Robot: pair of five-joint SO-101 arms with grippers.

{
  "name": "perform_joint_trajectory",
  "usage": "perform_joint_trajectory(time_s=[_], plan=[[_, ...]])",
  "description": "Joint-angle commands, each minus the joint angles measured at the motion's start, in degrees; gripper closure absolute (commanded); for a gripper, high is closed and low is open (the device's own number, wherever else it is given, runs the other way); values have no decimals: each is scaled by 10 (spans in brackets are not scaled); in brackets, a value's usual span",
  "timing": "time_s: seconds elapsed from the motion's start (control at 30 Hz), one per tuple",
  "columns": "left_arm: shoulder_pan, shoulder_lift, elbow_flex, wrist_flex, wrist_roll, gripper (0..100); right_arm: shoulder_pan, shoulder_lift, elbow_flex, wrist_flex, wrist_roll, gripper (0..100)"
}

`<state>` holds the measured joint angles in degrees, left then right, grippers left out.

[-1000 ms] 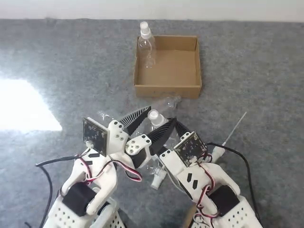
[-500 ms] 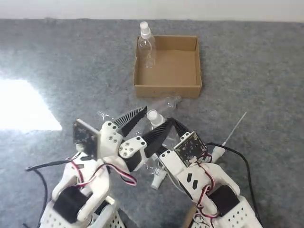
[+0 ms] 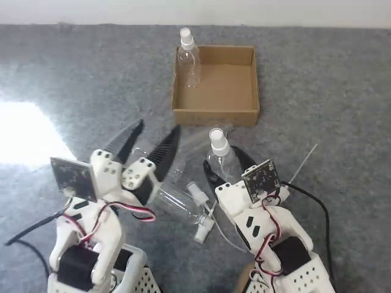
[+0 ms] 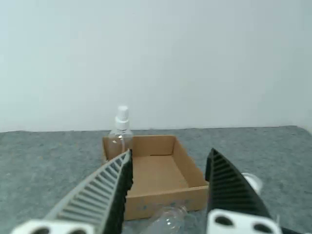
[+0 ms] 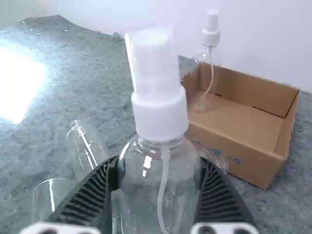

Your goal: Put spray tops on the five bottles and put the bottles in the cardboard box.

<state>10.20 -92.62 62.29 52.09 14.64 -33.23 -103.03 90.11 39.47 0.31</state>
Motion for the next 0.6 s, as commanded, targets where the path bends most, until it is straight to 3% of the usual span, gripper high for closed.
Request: perform_joint_trajectory(time_s=[0.0, 0.17, 0.3, 0.57], plan=[[-81, -2, -22, 33, -6, 776, 22, -10, -43, -32, -8, 939], [-188, -2, 22, 53, -2, 776, 38, -7, -48, -62, -8, 939], [-200, -2, 87, 16, 20, 776, 43, -7, -48, -112, -7, 940], [-222, -2, 91, 12, 38, 776, 42, 15, -118, -148, -4, 940]])
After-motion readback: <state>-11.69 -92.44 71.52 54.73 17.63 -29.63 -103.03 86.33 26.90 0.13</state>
